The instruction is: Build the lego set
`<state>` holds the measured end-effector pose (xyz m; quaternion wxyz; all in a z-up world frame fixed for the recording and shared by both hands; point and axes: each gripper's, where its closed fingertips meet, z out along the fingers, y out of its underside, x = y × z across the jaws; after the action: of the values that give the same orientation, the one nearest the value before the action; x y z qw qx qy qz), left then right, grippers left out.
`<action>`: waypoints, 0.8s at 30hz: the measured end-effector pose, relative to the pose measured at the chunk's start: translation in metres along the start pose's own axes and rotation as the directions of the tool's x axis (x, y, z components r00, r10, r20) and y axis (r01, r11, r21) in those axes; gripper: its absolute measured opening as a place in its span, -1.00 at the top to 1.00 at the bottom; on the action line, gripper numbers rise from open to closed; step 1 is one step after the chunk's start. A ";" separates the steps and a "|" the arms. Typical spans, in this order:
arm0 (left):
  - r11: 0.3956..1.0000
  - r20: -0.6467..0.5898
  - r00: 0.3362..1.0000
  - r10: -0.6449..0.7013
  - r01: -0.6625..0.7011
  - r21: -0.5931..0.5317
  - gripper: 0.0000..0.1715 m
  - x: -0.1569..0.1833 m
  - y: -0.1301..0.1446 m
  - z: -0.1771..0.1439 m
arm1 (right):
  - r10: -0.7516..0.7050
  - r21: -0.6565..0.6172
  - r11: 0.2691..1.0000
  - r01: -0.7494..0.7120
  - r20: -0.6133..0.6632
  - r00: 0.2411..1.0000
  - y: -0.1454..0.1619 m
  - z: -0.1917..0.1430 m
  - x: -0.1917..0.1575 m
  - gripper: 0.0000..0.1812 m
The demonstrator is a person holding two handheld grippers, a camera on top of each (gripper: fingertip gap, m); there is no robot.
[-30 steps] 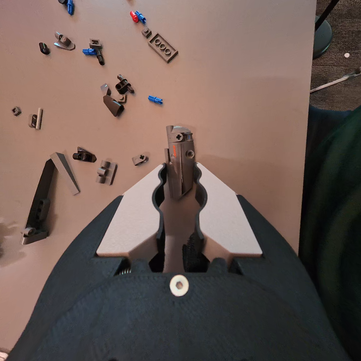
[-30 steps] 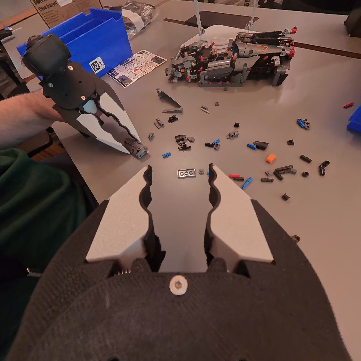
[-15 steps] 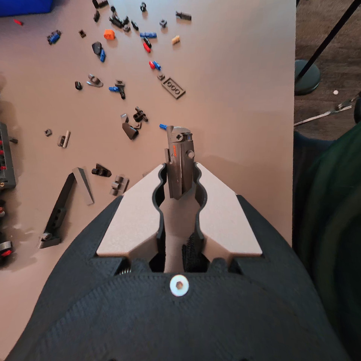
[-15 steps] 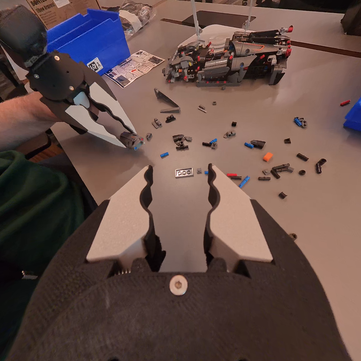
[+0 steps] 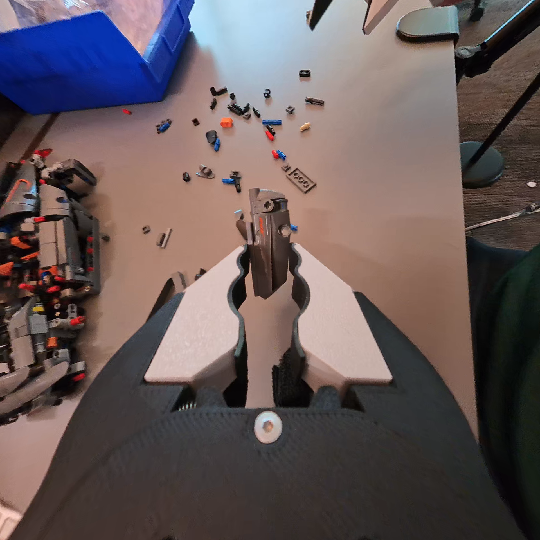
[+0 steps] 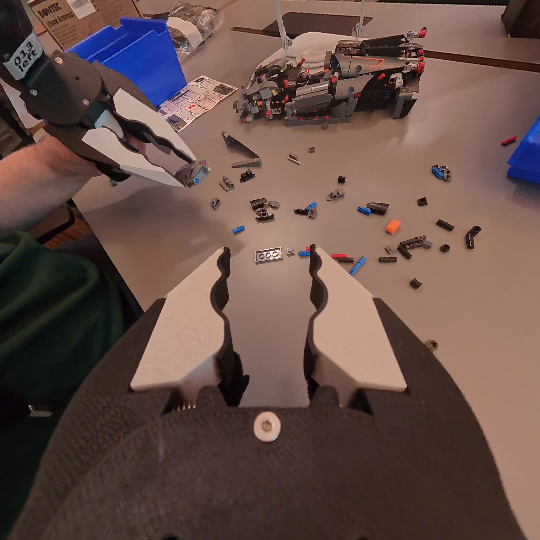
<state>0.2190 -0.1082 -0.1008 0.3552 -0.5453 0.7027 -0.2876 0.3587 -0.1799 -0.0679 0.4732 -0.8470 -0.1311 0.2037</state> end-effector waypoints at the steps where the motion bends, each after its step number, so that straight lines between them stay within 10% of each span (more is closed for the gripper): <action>1: 1.000 0.017 1.000 0.010 -0.010 0.000 0.72 -0.003 -0.001 -0.001 | 0.003 0.001 1.000 -0.003 0.001 1.000 0.000 0.000 0.000 0.42; 24: 0.959 0.262 0.930 0.258 -0.213 -0.189 0.72 -0.043 0.016 -0.017 | 0.025 0.007 1.000 -0.025 0.012 1.000 0.001 -0.002 0.003 0.42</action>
<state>0.2032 -0.0621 -0.0952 0.4403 -0.5186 0.7254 -0.1052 0.3621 -0.1810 -0.0681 0.4727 -0.8457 -0.1225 0.2152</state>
